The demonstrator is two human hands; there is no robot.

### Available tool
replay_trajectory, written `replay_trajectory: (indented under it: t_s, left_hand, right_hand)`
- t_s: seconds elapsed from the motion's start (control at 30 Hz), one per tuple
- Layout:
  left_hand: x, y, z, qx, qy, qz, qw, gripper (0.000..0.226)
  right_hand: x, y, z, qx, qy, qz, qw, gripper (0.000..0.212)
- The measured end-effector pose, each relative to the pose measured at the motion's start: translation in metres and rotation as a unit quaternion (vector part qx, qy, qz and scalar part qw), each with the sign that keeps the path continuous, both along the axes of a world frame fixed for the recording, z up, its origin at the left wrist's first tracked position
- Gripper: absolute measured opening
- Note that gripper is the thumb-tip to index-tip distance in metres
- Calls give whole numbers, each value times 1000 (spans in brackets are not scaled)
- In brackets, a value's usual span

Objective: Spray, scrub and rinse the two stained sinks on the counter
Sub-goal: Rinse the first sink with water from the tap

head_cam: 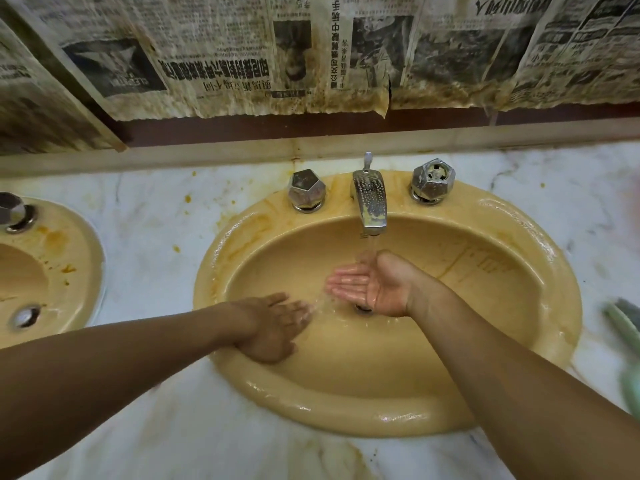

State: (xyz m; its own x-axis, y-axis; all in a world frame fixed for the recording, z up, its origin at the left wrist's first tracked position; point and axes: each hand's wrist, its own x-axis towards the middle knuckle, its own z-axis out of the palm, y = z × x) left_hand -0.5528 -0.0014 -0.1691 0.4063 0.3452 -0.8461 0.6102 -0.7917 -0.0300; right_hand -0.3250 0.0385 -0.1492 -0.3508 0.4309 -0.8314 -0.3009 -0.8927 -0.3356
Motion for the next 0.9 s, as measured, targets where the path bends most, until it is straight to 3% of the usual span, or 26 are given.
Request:
replay_trajectory:
  t_s: [0.1, 0.2, 0.27, 0.3, 0.37, 0.47, 0.53, 0.57, 0.63, 0.67, 0.8, 0.9]
  left_hand:
    - [-16, 3, 4, 14, 22, -22, 999, 64]
    - [-18, 15, -5, 97, 21, -20, 995, 66]
    - [-6, 20, -3, 146, -30, -17, 989, 67]
    - [-3, 21, -9, 155, -53, -4, 986, 66]
    - [-6, 24, -23, 137, -65, 62, 987, 65]
    - [-15, 14, -33, 38, -58, 112, 991, 74]
    - [1, -6, -20, -9, -61, 79, 995, 66]
    - [10, -14, -12, -73, -48, 83, 993, 63]
    - [19, -27, 1, -161, -54, 66, 983, 59]
    - [16, -28, 0, -158, -56, 61, 984, 59]
    - [-6, 1, -15, 121, -17, 46, 991, 69]
    - [5, 4, -26, 173, -5, 37, 984, 70]
  right_hand:
    - [15, 12, -1, 0, 14, -133, 991, 50]
    - [9, 14, 9, 19, 0, -160, 987, 38]
    - [-6, 12, 17, 33, 23, -164, 986, 36]
    - [-16, 9, 21, 42, 41, -138, 989, 36]
    - [-32, -1, 32, 79, 45, 10, 996, 41]
    - [-33, -23, 41, 148, -53, 259, 953, 42]
    - [-18, -34, 40, 170, -139, 312, 925, 44]
    - [-9, -36, 36, 171, -174, 307, 920, 45]
    - [10, -32, 25, 165, -214, 223, 937, 48]
    - [18, -27, 18, 158, -214, 158, 951, 49]
    - [22, -10, 14, 74, -76, -57, 993, 44]
    - [-1, 0, 23, 41, 36, -159, 986, 35]
